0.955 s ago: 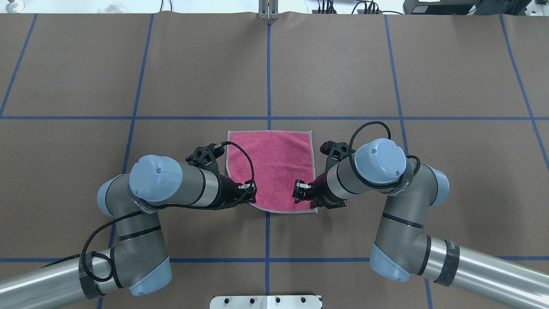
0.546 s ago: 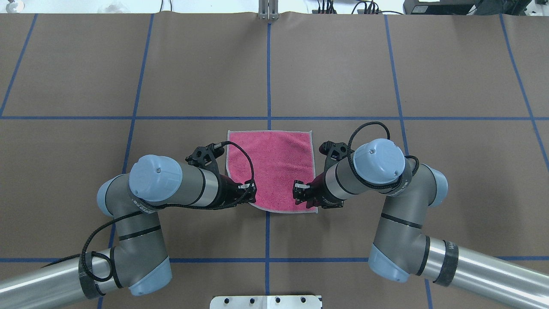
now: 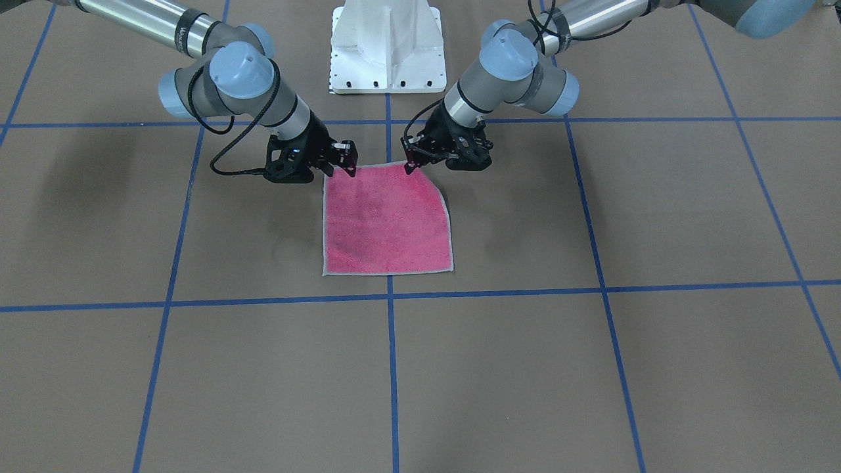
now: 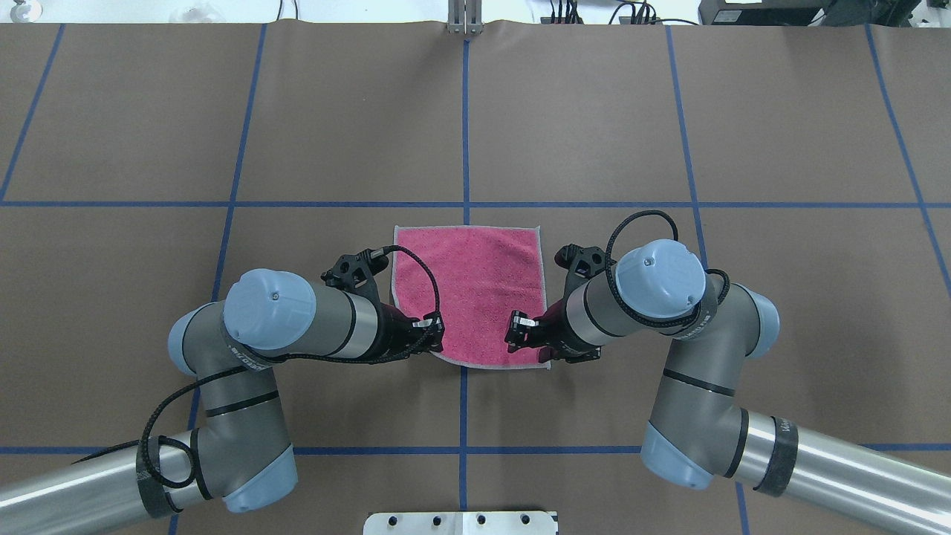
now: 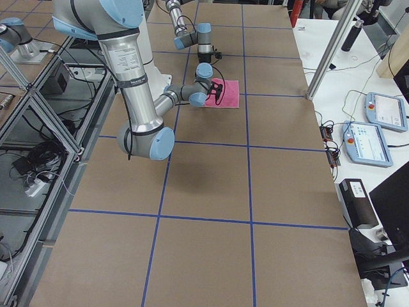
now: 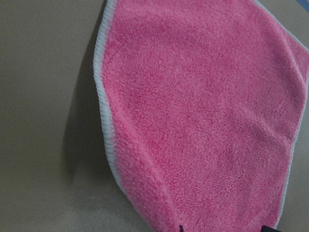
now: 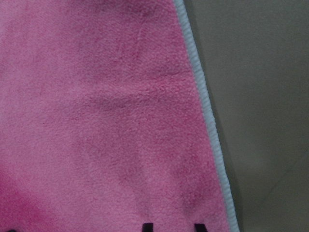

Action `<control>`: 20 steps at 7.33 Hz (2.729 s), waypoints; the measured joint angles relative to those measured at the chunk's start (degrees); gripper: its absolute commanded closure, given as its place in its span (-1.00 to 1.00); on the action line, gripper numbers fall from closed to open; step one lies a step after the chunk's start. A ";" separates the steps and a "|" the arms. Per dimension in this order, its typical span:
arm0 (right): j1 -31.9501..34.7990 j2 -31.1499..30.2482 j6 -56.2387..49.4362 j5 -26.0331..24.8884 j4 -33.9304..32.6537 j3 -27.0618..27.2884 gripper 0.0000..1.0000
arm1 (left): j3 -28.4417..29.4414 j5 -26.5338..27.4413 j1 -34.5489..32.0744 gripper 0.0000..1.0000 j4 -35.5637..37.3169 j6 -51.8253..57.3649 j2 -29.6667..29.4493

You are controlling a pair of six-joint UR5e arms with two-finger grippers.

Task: Fold towel twice with both arms
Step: 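Close the right gripper on the towel's near corner, then lift both near corners and carry them toward the far edge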

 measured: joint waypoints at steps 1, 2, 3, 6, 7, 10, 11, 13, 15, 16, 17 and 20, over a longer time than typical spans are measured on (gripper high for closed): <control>0.02 -0.02 0.00 0.02 0.00 0.01 -0.36 | 0.00 0.00 0.00 1.00 0.00 0.00 0.03; 0.02 -0.04 0.00 0.02 0.00 0.01 -0.50 | 0.00 0.00 0.00 1.00 0.00 0.02 0.04; 0.05 -0.05 0.00 0.05 0.00 0.01 -0.59 | 0.03 0.00 -0.01 1.00 0.00 0.06 0.06; 0.10 0.00 0.00 0.05 0.00 0.07 -0.69 | 0.09 0.00 -0.01 1.00 0.00 0.09 0.06; 0.10 0.02 0.01 0.01 0.00 0.07 -0.69 | 0.09 0.00 0.00 1.00 0.00 0.09 0.06; 0.00 0.03 0.08 -0.09 0.00 -0.35 -0.65 | 0.12 0.00 0.00 1.00 0.04 0.09 0.06; -0.03 0.03 0.08 -0.10 0.00 -0.45 -0.41 | 0.13 0.00 0.00 1.00 0.02 0.09 0.06; -0.06 0.09 0.14 -0.18 0.00 -0.50 0.36 | 0.10 0.00 0.00 1.00 0.04 0.09 0.06; -0.07 0.15 0.78 -0.32 0.00 -0.50 0.65 | 0.09 0.00 0.00 1.00 0.07 0.09 0.06; -0.07 0.23 1.66 -0.35 0.00 -0.47 0.77 | 0.09 0.00 -0.01 1.00 0.08 0.09 0.06; -0.10 0.31 2.24 -0.38 0.00 -0.45 0.96 | 0.09 0.00 -0.02 1.00 0.08 0.09 0.06; -0.08 0.46 3.76 -0.36 0.02 0.02 1.00 | 0.04 -0.02 -0.02 1.00 0.07 0.11 0.04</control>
